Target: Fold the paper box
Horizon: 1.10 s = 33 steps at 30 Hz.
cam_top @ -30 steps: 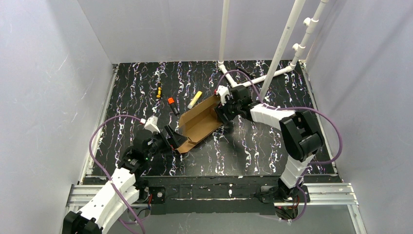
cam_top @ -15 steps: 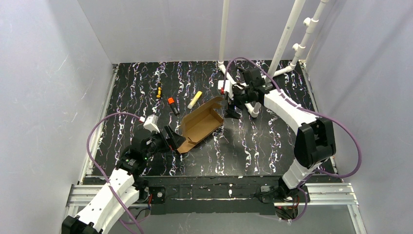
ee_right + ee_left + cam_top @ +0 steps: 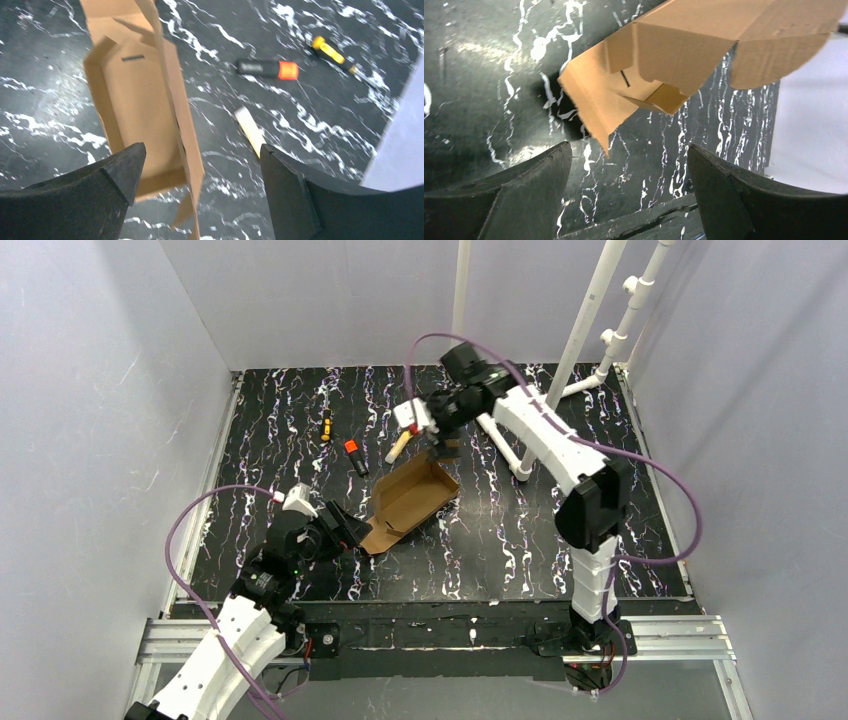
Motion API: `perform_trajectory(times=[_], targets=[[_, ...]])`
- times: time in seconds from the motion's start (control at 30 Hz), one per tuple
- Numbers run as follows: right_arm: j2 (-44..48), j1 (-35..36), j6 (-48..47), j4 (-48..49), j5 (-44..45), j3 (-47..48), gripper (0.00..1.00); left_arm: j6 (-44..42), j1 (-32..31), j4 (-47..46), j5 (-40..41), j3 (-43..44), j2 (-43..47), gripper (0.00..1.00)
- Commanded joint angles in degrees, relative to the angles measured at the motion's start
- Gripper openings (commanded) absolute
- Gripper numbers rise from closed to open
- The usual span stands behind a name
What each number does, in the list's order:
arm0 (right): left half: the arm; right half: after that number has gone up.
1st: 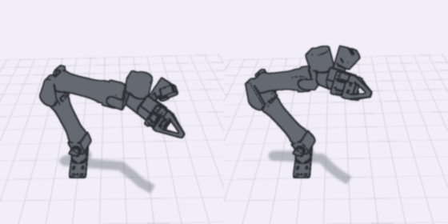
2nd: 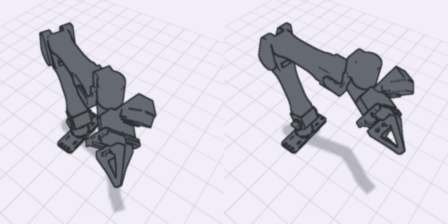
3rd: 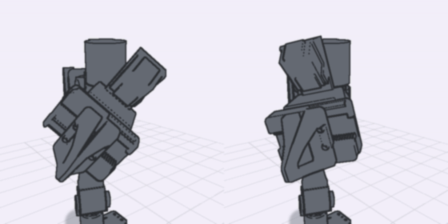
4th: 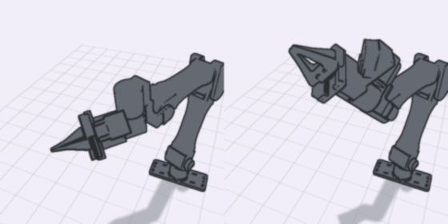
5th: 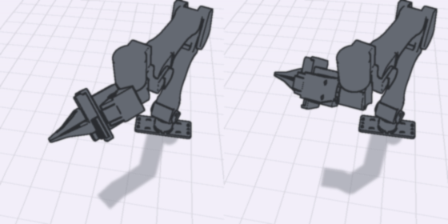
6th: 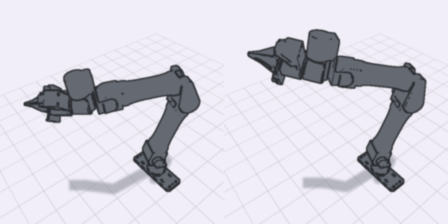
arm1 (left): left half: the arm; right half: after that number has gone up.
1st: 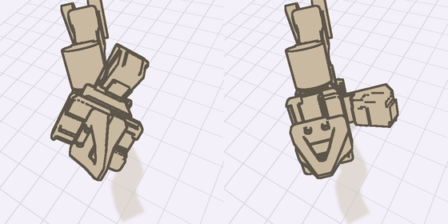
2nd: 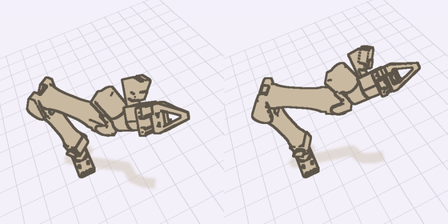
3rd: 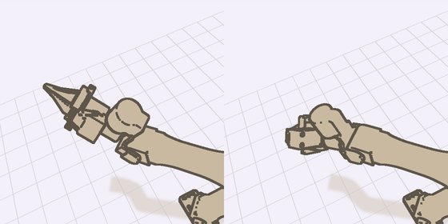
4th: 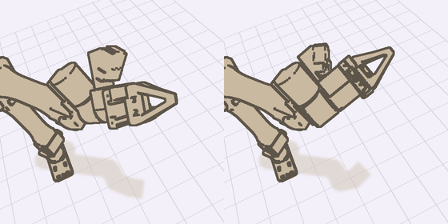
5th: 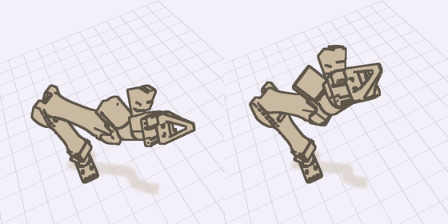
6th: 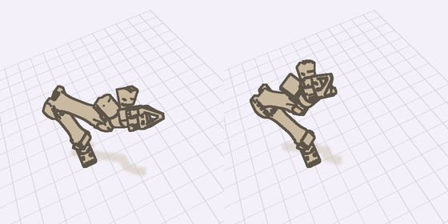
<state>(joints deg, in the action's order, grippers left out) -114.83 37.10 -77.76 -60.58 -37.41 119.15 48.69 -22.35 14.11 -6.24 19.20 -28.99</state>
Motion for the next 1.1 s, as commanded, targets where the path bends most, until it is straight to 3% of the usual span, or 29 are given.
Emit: perform_trajectory(times=[0.0,0.2,0.5,0.7,0.93,1.07], targets=[[-3.96,3.13,0.53,-5.71,2.49,5.47,0.91,2.22,0.20,9.59,4.29,4.25,-1.36,0.82],[-6.44,4.47,2.23,-6.64,3.87,6.40,0.74,3.00,0.19,8.41,3.00,3.39,-3.76,0.75],[-6.13,4.45,4.50,-4.48,3.69,5.79,0.26,2.49,0.19,2.56,-1.03,1.54,-7.86,0.54],[-2.89,3.83,11.63,0.98,2.95,3.38,0.08,-1.37,0.20,0.28,-0.32,0.34,-6.65,0.53],[3.21,3.42,21.97,9.10,4.38,-5.99,0.01,-4.86,0.15,0.26,5.34,2.05,-5.34,0.61],[6.09,3.35,29.53,13.80,5.46,-12.36,0.01,-7.38,0.20,-6.27,3.57,1.52,-4.93,0.68]])
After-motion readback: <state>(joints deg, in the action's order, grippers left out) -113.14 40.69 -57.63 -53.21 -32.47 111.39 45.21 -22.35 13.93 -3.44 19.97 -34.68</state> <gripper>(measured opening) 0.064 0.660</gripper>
